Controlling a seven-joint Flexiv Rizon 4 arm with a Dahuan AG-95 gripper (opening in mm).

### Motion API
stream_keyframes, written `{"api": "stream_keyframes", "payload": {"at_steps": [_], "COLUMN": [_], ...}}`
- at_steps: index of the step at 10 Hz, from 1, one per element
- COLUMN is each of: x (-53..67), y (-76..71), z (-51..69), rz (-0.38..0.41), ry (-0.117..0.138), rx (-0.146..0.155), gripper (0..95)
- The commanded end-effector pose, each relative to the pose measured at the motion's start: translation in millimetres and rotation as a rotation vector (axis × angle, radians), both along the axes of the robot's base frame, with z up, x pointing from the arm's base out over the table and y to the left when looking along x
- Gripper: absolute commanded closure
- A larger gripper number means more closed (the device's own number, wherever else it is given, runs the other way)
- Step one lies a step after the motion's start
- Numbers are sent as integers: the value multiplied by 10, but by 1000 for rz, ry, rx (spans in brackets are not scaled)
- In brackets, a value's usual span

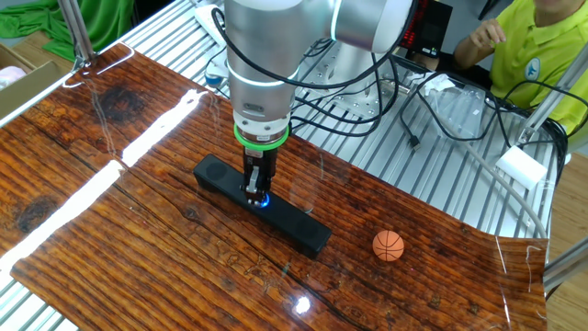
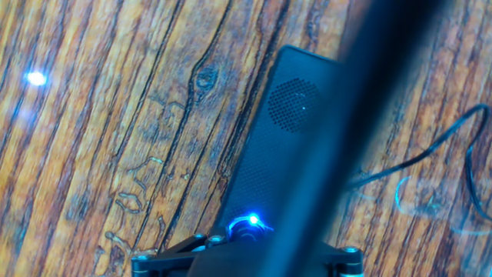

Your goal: Turn the knob to increase the volume of the speaker

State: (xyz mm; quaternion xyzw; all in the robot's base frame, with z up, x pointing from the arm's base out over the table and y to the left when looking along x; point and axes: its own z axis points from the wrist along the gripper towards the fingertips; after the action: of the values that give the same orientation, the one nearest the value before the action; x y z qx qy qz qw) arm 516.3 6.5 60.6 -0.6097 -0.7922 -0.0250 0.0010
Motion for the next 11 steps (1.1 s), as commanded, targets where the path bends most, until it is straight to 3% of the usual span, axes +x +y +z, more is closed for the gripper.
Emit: {"api": "stream_keyframes", "payload": {"at_steps": [1, 11], "x": [8, 4], "y": [7, 5], "z": [-9, -13], "rz": [-35, -188], "ry": [-5, -13], "rx": [8, 31], "gripper": [950, 950]}}
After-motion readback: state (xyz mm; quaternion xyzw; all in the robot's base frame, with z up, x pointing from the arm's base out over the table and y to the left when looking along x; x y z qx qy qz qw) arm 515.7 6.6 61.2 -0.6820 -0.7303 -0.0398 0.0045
